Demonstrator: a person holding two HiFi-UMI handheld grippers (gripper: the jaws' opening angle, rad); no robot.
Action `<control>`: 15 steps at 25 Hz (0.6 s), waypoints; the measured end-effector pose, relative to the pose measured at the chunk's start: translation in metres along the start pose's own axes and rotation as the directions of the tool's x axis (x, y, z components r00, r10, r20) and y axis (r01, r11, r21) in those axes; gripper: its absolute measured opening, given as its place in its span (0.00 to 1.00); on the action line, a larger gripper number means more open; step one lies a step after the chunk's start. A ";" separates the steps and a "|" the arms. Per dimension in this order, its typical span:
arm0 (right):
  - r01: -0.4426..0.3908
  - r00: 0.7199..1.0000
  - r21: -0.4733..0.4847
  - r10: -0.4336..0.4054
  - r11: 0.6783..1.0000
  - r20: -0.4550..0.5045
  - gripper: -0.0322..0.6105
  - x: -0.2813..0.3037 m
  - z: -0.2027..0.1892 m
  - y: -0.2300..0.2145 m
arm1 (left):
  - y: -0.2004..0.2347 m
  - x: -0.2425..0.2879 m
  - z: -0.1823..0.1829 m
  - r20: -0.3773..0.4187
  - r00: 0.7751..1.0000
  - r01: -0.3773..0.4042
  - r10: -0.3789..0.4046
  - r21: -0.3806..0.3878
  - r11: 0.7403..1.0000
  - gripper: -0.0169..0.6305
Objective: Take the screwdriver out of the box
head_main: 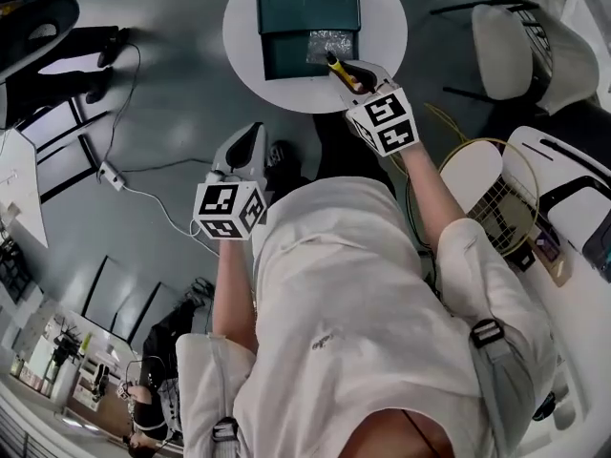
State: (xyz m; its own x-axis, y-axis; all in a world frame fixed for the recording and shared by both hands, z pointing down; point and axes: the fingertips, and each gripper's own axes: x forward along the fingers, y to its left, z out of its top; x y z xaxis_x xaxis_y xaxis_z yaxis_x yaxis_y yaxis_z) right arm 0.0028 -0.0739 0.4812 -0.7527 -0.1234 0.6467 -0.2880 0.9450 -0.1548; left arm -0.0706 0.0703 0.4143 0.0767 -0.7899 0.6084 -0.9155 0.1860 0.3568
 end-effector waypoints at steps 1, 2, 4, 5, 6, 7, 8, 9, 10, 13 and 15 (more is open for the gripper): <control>0.013 1.000 0.020 -0.013 1.000 0.012 0.17 -0.007 0.002 0.007 | 0.000 -0.006 -0.003 0.007 1.000 0.019 -0.019 0.004 1.000 0.04; 0.029 0.999 0.037 -0.029 0.999 0.024 0.17 -0.013 0.004 0.013 | 0.000 -0.011 -0.007 0.011 0.999 0.039 -0.039 0.008 0.999 0.04; 0.057 0.997 0.075 -0.061 0.996 0.049 0.17 -0.024 0.008 0.028 | 0.002 -0.023 -0.018 0.010 0.997 0.078 -0.078 0.020 0.997 0.04; 0.065 0.995 0.102 -0.072 0.993 0.063 0.17 -0.030 0.009 0.037 | 0.005 -0.029 -0.024 0.008 0.995 0.096 -0.096 0.026 0.995 0.04; 0.068 0.994 0.136 -0.079 0.988 0.078 0.17 -0.036 0.009 0.046 | 0.007 -0.035 -0.029 0.006 0.994 0.112 -0.112 0.032 0.993 0.04; 0.069 0.992 0.172 -0.086 0.983 0.094 0.17 -0.042 0.009 0.054 | 0.010 -0.042 -0.034 0.006 0.992 0.126 -0.126 0.037 0.991 0.04; 0.067 0.990 0.208 -0.091 0.976 0.111 0.17 -0.048 0.009 0.063 | 0.012 -0.048 -0.038 0.009 0.990 0.139 -0.140 0.042 0.989 0.04; 0.064 0.987 0.240 -0.096 0.969 0.127 0.17 -0.054 0.009 0.072 | 0.015 -0.055 -0.041 0.013 0.988 0.151 -0.151 0.047 0.987 0.04; 0.059 0.985 0.269 -0.100 0.961 0.142 0.17 -0.060 0.009 0.081 | 0.018 -0.063 -0.044 0.016 0.987 0.161 -0.162 0.055 0.985 0.04; 0.037 0.977 0.342 -0.105 0.939 0.184 0.17 -0.073 0.008 0.115 | 0.026 -0.086 -0.052 0.022 0.980 0.195 -0.198 0.081 0.977 0.04; 0.013 0.972 0.386 -0.102 0.922 0.212 0.17 -0.081 0.007 0.138 | 0.030 -0.100 -0.059 0.018 0.974 0.225 -0.227 0.090 0.970 0.04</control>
State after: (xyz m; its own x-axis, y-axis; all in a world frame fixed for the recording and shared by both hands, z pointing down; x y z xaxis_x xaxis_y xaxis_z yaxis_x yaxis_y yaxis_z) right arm 0.0197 0.0647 0.4026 -0.8277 -0.2810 0.4858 -0.5040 0.7529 -0.4232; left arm -0.0829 0.1890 0.4060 0.2756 -0.8219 0.4985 -0.9065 -0.0496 0.4194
